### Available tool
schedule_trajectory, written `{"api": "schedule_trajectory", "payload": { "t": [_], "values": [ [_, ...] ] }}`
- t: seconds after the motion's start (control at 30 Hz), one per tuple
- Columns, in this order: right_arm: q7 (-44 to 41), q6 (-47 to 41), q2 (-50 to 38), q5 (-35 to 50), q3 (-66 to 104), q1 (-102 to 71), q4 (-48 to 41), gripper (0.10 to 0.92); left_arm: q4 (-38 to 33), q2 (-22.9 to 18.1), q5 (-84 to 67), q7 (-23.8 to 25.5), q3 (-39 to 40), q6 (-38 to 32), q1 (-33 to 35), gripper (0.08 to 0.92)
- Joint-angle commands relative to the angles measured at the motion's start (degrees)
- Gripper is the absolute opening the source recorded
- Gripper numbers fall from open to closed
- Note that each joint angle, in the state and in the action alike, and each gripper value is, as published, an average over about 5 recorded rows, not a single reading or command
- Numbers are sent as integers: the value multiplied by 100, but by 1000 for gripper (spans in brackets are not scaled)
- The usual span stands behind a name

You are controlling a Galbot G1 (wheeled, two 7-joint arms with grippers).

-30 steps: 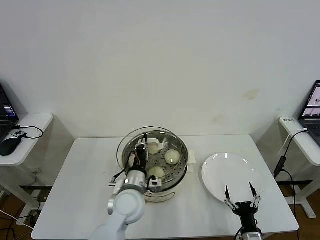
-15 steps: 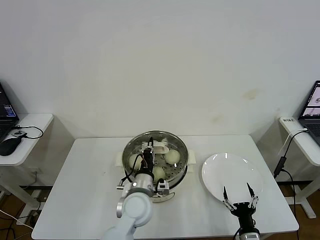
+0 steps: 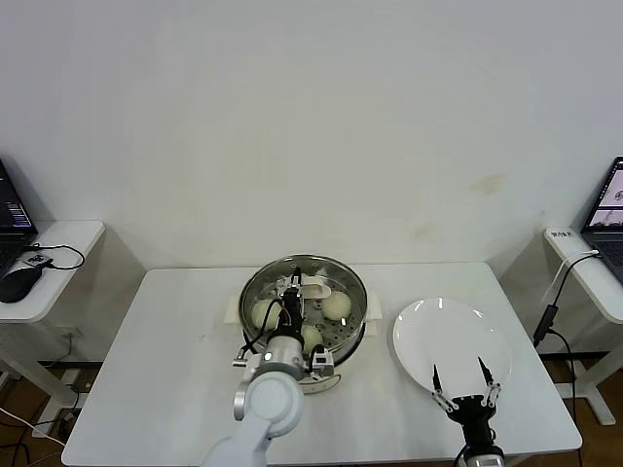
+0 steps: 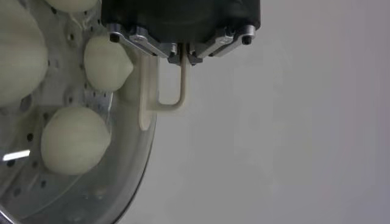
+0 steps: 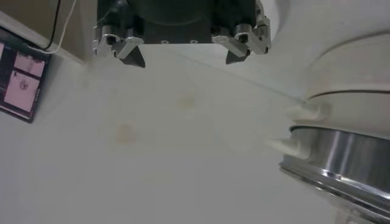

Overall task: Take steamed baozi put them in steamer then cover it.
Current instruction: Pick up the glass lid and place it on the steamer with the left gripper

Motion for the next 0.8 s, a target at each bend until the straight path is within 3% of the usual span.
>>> {"api": "schedule_trajectory", "payload": {
  "t": [0.03, 0.53, 0.8],
  "values": [
    [-4, 10, -11, -3, -4, -9, 11, 823, 95, -43, 44, -12, -20, -10, -10, 138],
    [-23, 9, -58, -5, -39, -28, 15, 823, -92, -110, 93, -71, -82, -74, 123, 157],
    [-25, 11, -33, -58, -83, -58, 25, 823, -782, 133, -74, -100, -79, -125, 597, 371]
  ]
}}
